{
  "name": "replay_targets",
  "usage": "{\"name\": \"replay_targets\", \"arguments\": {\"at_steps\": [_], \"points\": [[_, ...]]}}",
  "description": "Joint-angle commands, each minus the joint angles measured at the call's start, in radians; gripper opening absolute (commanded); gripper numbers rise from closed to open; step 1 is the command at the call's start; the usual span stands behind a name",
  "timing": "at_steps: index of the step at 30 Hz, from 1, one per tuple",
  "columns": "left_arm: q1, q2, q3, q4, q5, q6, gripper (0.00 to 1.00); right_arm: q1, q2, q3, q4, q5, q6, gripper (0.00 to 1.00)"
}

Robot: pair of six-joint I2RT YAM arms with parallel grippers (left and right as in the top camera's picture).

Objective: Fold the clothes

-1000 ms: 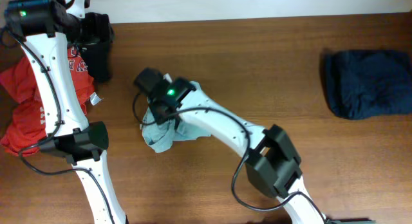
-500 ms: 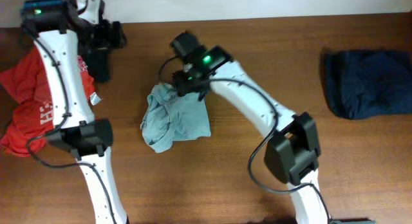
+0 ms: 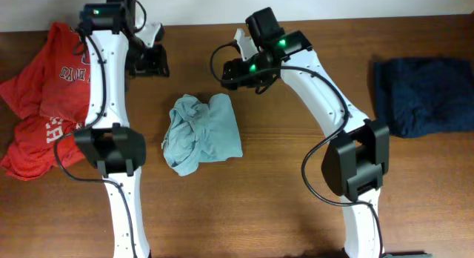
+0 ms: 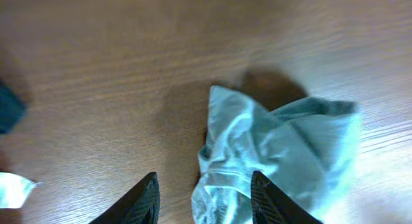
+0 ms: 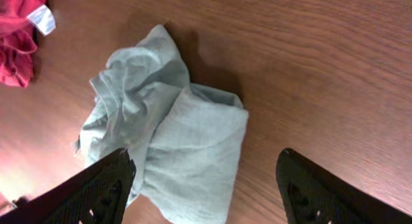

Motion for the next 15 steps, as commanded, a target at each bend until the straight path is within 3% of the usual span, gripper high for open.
{"name": "replay_targets", "arguments": {"at_steps": [1, 5, 10, 15], "points": [[0.006, 0.036, -0.040, 0.003, -0.002, 0.032, 0.46, 0.005, 0.054, 0.013, -0.005, -0.055, -0.026, 0.74], [0.007, 0.042, -0.080, 0.005, 0.020, 0.065, 0.47, 0.004, 0.100, 0.013, -0.024, -0.078, -0.041, 0.74], [0.004, 0.042, -0.123, -0.011, 0.175, 0.192, 0.47, 0.004, 0.119, 0.013, -0.022, -0.089, -0.057, 0.74], [-0.001, 0.042, -0.200, -0.015, 0.183, 0.262, 0.44, 0.003, 0.132, 0.013, -0.012, -0.088, -0.063, 0.74]]}}
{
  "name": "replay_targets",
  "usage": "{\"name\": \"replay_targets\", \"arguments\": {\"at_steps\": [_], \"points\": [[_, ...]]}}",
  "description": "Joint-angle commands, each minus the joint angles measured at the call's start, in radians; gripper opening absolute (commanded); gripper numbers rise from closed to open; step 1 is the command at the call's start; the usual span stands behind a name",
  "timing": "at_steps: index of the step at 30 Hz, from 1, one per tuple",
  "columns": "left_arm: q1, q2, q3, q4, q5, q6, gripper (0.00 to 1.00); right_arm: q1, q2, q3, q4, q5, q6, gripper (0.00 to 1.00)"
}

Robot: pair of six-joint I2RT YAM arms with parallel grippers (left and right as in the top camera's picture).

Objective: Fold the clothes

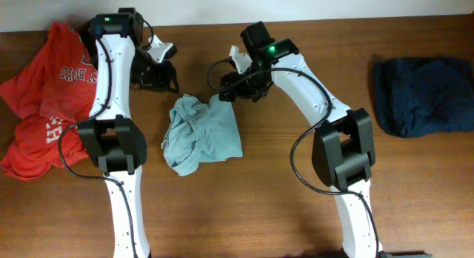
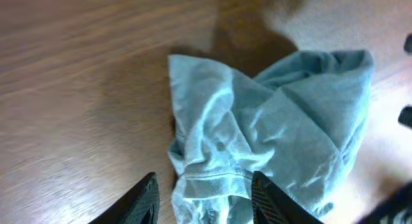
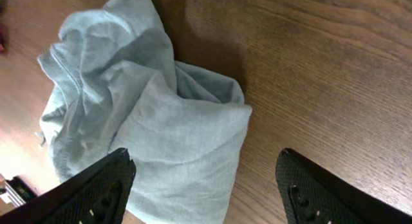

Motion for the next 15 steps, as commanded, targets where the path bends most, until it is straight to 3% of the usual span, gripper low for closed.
{"name": "replay_targets", "arguments": {"at_steps": [1, 5, 15], "points": [[-0.004, 0.006, -0.071, -0.004, 0.050, 0.105, 0.40, 0.002, 0.018, 0.013, 0.006, -0.018, -0.019, 0.74], [-0.001, 0.006, -0.145, -0.004, 0.010, 0.113, 0.24, 0.002, 0.024, 0.013, 0.015, -0.019, -0.018, 0.73], [0.000, 0.006, -0.186, 0.016, 0.034, 0.124, 0.22, 0.002, 0.026, 0.013, 0.031, -0.019, -0.018, 0.73]]}}
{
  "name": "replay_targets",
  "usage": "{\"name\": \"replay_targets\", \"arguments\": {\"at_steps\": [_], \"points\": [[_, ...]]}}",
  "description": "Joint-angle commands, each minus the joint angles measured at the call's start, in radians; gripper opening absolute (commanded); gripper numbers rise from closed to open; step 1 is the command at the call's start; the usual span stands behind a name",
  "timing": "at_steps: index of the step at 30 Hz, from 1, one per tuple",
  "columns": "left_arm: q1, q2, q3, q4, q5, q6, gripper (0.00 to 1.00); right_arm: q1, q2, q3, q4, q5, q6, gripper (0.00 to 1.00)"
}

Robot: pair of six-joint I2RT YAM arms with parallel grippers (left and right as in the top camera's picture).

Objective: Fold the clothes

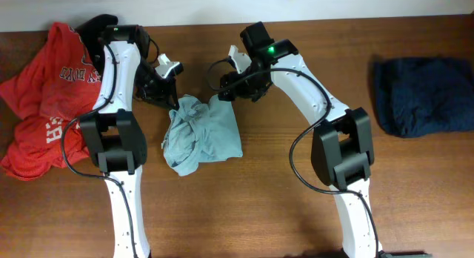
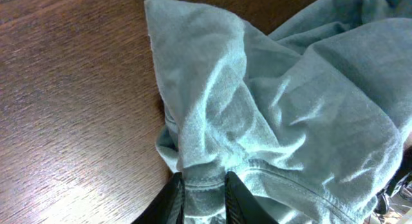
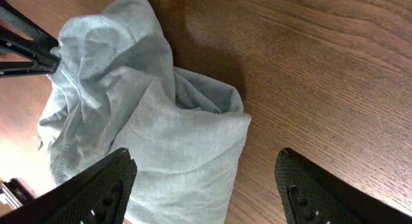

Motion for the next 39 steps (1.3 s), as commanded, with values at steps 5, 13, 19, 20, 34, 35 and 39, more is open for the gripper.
{"name": "replay_targets", "arguments": {"at_steps": [5, 13, 19, 20, 34, 35, 39], "points": [[0.002, 0.006, -0.019, 0.015, 0.029, 0.031, 0.17, 0.004, 0.016, 0.013, 0.014, -0.016, -0.015, 0.60], [0.001, 0.006, -0.036, 0.034, 0.029, 0.031, 0.14, 0.005, 0.052, 0.012, 0.050, -0.013, -0.015, 0.59], [-0.004, 0.006, -0.036, 0.060, 0.029, 0.030, 0.01, 0.006, 0.080, 0.011, 0.055, -0.013, -0.015, 0.46], [-0.004, 0.006, -0.036, 0.064, 0.029, 0.030, 0.01, 0.005, 0.081, 0.011, 0.058, -0.013, -0.014, 0.44], [0.005, 0.006, -0.036, 0.262, -0.116, -0.111, 0.01, -0.045, 0.081, 0.011, 0.068, 0.005, -0.015, 0.04], [0.005, 0.006, -0.036, 0.283, -0.123, -0.114, 0.01, -0.051, 0.081, 0.011, 0.064, 0.016, -0.015, 0.04], [0.005, 0.006, -0.036, 0.347, -0.129, -0.118, 0.01, -0.076, 0.081, 0.011, 0.046, 0.039, -0.024, 0.04]]}}
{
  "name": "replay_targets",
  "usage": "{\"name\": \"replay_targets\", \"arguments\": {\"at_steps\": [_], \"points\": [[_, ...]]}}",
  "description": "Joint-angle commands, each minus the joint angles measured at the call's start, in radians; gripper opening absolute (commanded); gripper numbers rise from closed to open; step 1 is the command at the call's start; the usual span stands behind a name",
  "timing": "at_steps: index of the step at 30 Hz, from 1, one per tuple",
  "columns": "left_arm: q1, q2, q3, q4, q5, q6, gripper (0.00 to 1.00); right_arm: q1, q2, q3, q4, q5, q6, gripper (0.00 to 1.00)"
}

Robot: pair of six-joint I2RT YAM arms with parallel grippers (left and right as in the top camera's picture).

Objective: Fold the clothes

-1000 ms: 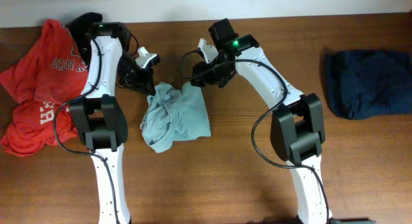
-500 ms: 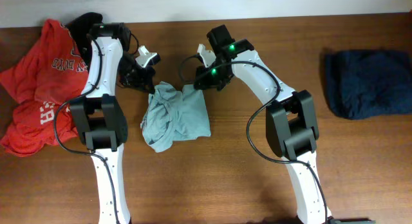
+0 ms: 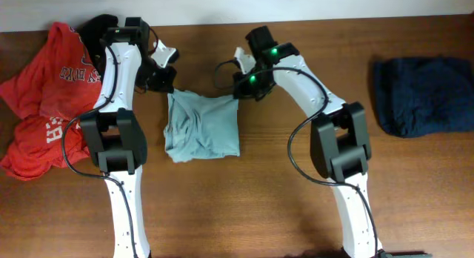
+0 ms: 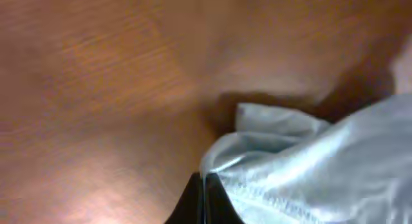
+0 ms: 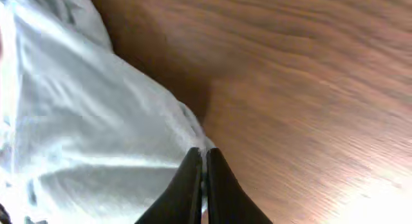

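A pale teal garment (image 3: 201,126) lies at the table's middle, its far edge pulled straight between the two arms. My left gripper (image 3: 169,90) is shut on the far left corner of the garment (image 4: 302,159); the cloth edge is pinched between the left gripper's (image 4: 205,185) dark fingers. My right gripper (image 3: 237,93) is shut on the far right corner, where the cloth (image 5: 96,121) runs into the right gripper's (image 5: 203,161) closed fingers.
A red printed shirt (image 3: 44,95) lies heaped at the left edge of the wooden table (image 3: 296,199). A dark blue garment (image 3: 422,95) lies at the right edge. The white arm links stand on either side of the teal garment.
The left gripper was almost shut on the garment's left edge and the right one open above it. Now both are shut on the far corners, and the garment is spread wider and flatter.
Both grippers hung open above the crumpled teal garment. They then stood closer to it, the left one over its left fold. Then the left jaws were nearly closed on the cloth. Now both pinch far corners with the edge stretched between them.
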Motion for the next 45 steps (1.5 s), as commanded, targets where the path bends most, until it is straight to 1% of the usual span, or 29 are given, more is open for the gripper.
{"name": "replay_targets", "arguments": {"at_steps": [1, 3, 4, 5, 6, 7, 8, 10, 11, 12, 13, 15, 17, 21, 23, 25, 31, 34, 37, 38, 41, 42, 45], "points": [[0.004, 0.006, -0.005, 0.040, -0.036, -0.030, 0.01, -0.034, 0.009, 0.011, -0.014, 0.031, -0.030, 0.04], [0.004, 0.006, -0.005, 0.053, -0.036, -0.029, 0.01, -0.035, 0.009, 0.011, -0.019, 0.031, -0.040, 0.05], [0.004, 0.006, -0.005, 0.056, -0.036, -0.029, 0.01, -0.035, 0.009, 0.011, -0.022, 0.030, -0.042, 0.10], [0.004, 0.006, -0.005, 0.059, -0.036, -0.029, 0.04, -0.034, 0.009, 0.011, -0.026, 0.030, -0.042, 0.25], [0.004, 0.006, -0.005, 0.061, -0.036, -0.029, 0.08, -0.034, 0.009, 0.011, -0.029, 0.030, -0.042, 0.45], [0.004, 0.006, -0.005, 0.061, -0.036, -0.029, 0.11, -0.034, 0.009, 0.011, -0.032, 0.030, -0.042, 0.59], [0.004, 0.005, -0.004, 0.061, -0.037, -0.029, 0.17, -0.034, 0.009, 0.013, -0.038, 0.029, -0.042, 0.67], [0.006, 0.005, -0.003, 0.053, -0.037, -0.029, 0.24, -0.038, 0.008, 0.029, -0.068, 0.030, -0.041, 0.75], [0.009, 0.003, 0.001, 0.041, -0.037, -0.029, 0.29, -0.042, 0.006, 0.043, -0.092, 0.030, -0.041, 0.78], [0.012, 0.002, 0.008, 0.026, -0.036, -0.030, 0.33, -0.045, 0.001, 0.056, -0.111, 0.030, -0.037, 0.87], [0.018, -0.001, 0.017, 0.006, -0.036, -0.032, 0.38, -0.051, -0.006, 0.074, -0.135, 0.033, -0.033, 0.99], [0.030, -0.008, 0.044, -0.039, -0.035, -0.042, 0.47, -0.061, -0.027, 0.104, -0.176, 0.034, -0.032, 0.99], [0.043, -0.018, 0.079, -0.097, -0.035, -0.041, 0.50, -0.068, -0.060, 0.126, -0.209, 0.043, -0.016, 0.99], [0.062, -0.061, 0.152, -0.227, -0.033, -0.048, 0.51, -0.069, -0.155, 0.148, -0.324, 0.110, -0.006, 0.98], [0.068, -0.097, 0.164, -0.266, -0.033, -0.049, 0.51, -0.069, -0.195, 0.148, -0.388, 0.113, -0.007, 0.99], [0.075, -0.148, 0.164, -0.285, -0.035, -0.055, 0.52, -0.069, -0.231, 0.148, -0.447, 0.115, -0.011, 0.99], [0.071, -0.266, 0.164, -0.333, -0.036, -0.126, 0.52, -0.053, -0.296, 0.148, -0.582, 0.146, -0.011, 0.99], [0.046, -0.280, 0.149, -0.333, -0.036, -0.162, 0.52, -0.021, -0.296, 0.123, -0.598, 0.146, -0.010, 0.99], [0.003, -0.280, 0.094, -0.333, -0.046, -0.164, 0.51, 0.021, -0.296, 0.064, -0.577, 0.148, -0.006, 1.00], [-0.021, -0.280, 0.050, -0.333, -0.079, -0.164, 0.51, 0.035, -0.296, 0.031, -0.564, 0.156, 0.009, 0.99], [-0.064, -0.282, -0.077, -0.333, -0.150, -0.183, 0.45, 0.043, -0.296, -0.042, -0.531, 0.172, 0.032, 0.99], [-0.073, -0.286, -0.124, -0.333, -0.149, -0.184, 0.41, 0.043, -0.296, -0.068, -0.521, 0.172, 0.040, 0.98], [-0.086, -0.315, -0.268, -0.321, -0.150, -0.201, 0.35, 0.043, -0.296, -0.136, -0.491, 0.164, 0.047, 0.98]]}}
